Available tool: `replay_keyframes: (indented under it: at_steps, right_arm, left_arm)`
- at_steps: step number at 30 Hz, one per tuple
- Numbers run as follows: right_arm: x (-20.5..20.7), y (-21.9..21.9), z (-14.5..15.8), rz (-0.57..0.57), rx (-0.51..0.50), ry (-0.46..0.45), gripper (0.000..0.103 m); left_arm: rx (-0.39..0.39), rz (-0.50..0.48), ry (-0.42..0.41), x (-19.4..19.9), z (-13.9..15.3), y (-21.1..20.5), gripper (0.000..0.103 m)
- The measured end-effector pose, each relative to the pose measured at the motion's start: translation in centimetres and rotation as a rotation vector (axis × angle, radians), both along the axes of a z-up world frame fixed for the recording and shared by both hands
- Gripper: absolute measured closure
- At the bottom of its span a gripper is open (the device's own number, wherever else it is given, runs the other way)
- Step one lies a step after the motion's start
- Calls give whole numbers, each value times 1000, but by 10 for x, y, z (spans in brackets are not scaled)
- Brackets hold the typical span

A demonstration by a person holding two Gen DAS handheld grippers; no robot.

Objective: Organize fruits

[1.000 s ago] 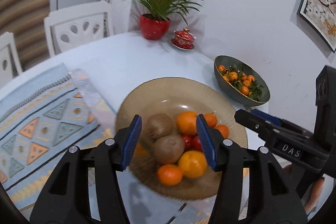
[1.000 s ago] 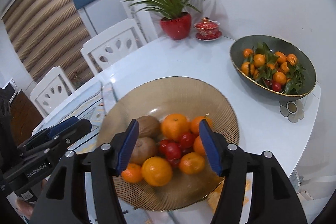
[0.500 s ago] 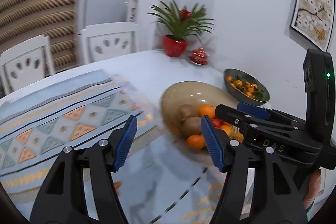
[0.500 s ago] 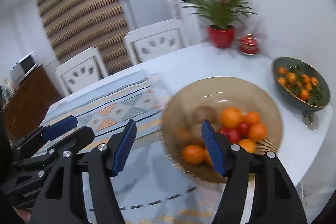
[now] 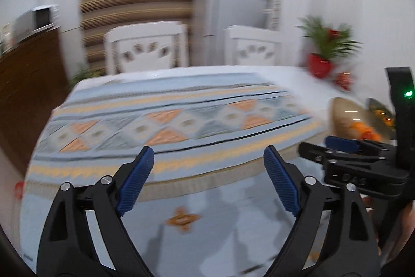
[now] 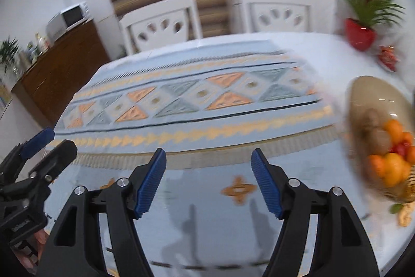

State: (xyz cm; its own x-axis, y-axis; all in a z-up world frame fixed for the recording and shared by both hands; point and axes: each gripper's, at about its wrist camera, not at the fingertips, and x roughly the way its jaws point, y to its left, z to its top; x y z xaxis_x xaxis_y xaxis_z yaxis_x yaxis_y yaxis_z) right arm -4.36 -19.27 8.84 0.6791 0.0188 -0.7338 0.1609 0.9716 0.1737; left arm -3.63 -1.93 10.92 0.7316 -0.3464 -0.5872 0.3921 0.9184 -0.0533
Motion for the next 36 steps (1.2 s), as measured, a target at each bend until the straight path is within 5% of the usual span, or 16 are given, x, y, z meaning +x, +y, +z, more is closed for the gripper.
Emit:
replay_keyframes:
  at_steps: [5, 10, 18, 26, 36]
  right_arm:
    - [21, 45, -30, 37, -24, 4, 24]
    - [33, 66, -62, 64, -60, 58, 24]
    - [20, 70, -57, 20, -126, -39, 23]
    - [11, 78, -51, 16, -186, -101, 15]
    - [14, 70, -53, 8, -142, -84, 14]
  left_arm:
    - [22, 153, 9, 13, -32, 42, 6]
    - [8, 227, 19, 24, -55, 62, 3]
    - [-79, 287, 67, 36, -72, 90, 3]
    - [-50, 308, 83, 38, -73, 86, 3]
    - [-8, 307, 110, 40, -77, 82, 3]
